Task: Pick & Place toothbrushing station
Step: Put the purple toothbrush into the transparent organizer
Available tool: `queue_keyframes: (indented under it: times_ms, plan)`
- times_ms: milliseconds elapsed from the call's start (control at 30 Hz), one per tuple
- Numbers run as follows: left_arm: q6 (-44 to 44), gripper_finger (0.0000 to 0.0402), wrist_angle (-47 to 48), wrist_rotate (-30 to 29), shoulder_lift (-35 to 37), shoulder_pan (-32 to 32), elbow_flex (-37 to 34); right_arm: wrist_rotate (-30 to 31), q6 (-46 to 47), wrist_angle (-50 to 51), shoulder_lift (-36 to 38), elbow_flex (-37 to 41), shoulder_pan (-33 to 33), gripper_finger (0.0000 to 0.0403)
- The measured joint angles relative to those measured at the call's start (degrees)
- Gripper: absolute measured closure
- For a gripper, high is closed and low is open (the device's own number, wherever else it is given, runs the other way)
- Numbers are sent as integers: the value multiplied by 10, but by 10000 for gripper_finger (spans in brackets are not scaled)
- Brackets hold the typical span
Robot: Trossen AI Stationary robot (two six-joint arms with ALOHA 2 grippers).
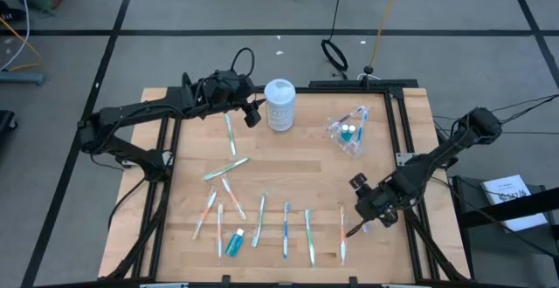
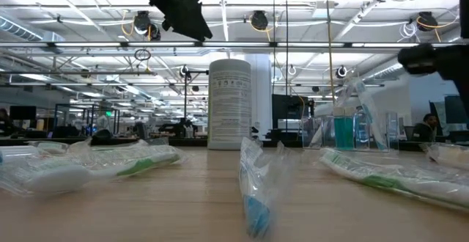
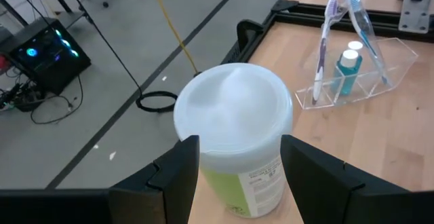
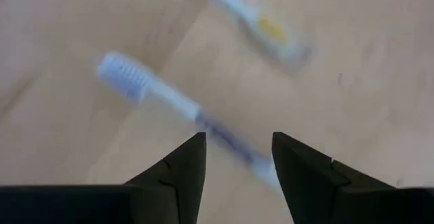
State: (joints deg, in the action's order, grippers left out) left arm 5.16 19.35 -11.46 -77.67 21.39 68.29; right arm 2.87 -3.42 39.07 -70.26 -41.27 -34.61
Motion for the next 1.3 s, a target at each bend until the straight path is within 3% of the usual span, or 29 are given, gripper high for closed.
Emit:
queue_keyframes:
  times_ms: [167,333,667,1300]
  plan:
    - [-1,188,0,0,0,0,0,-1,-65,-116,-10,48,0,241]
    - [-2,188,-4,-6,0,2,0,-1,-97,-70,-9,52,0,264]
    - [-27,188,-9,-6,0,8,0,-31,15,-58,9,52,0,306]
    - [-42,188,-62,-6,0,8,0,-43,12,-10,28,40,-4,259]
